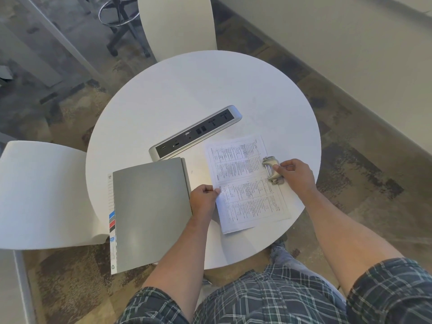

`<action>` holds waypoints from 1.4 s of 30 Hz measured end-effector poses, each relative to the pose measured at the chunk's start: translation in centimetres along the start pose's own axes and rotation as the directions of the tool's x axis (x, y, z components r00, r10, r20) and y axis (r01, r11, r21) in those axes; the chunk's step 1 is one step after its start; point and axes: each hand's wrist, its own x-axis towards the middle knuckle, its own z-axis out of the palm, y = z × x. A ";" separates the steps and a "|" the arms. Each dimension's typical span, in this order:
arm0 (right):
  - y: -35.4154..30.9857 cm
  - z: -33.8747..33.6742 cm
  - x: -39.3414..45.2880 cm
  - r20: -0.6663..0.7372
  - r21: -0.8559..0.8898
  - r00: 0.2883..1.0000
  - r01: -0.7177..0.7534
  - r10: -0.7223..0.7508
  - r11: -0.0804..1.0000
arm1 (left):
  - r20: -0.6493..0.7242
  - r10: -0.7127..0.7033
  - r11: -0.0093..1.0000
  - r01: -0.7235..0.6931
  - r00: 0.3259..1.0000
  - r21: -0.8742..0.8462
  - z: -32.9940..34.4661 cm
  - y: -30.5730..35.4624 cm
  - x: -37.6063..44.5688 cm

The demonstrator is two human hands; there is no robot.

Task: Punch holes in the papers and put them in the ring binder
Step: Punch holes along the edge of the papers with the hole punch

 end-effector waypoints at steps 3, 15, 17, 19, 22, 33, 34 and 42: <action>0.0 -0.1 0.0 0.001 0.009 1.000 -0.005 0.005 1.000 | -0.004 -0.053 0.998 0.053 0.999 -0.035 0.4 -0.6 -0.3; -0.2 -0.4 0.5 0.034 -0.079 0.999 -0.028 0.031 0.996 | -0.022 0.002 0.994 0.001 1.000 0.108 0.2 0.4 -0.3; -0.3 -0.7 0.6 0.049 -0.113 0.998 -0.024 0.030 0.993 | -0.019 -0.016 0.993 0.018 1.000 0.120 -0.1 0.3 -0.1; -0.6 -1.1 0.6 0.066 -0.165 0.997 -0.029 0.041 0.986 | -0.027 -0.022 0.992 0.025 0.999 0.120 -0.3 0.1 0.0; -1.3 -1.7 0.9 0.099 -0.256 0.992 -0.056 0.084 0.965 | -0.033 0.014 0.988 -0.009 0.999 0.156 -0.1 0.1 -0.1; -5.6 -2.3 2.9 0.121 -0.714 0.973 -0.052 0.196 0.698 | 0.000 0.038 0.970 -0.037 0.999 0.240 -0.4 0.3 0.3; -5.8 -2.2 3.1 0.115 -0.749 0.975 -0.041 0.191 0.662 | 0.008 0.033 0.969 -0.034 0.999 0.243 -0.4 0.3 0.5; -7.9 -0.9 3.3 0.135 -0.892 0.978 0.051 0.157 0.450 | 0.025 -0.003 0.971 -0.003 1.000 0.238 -0.5 0.2 1.0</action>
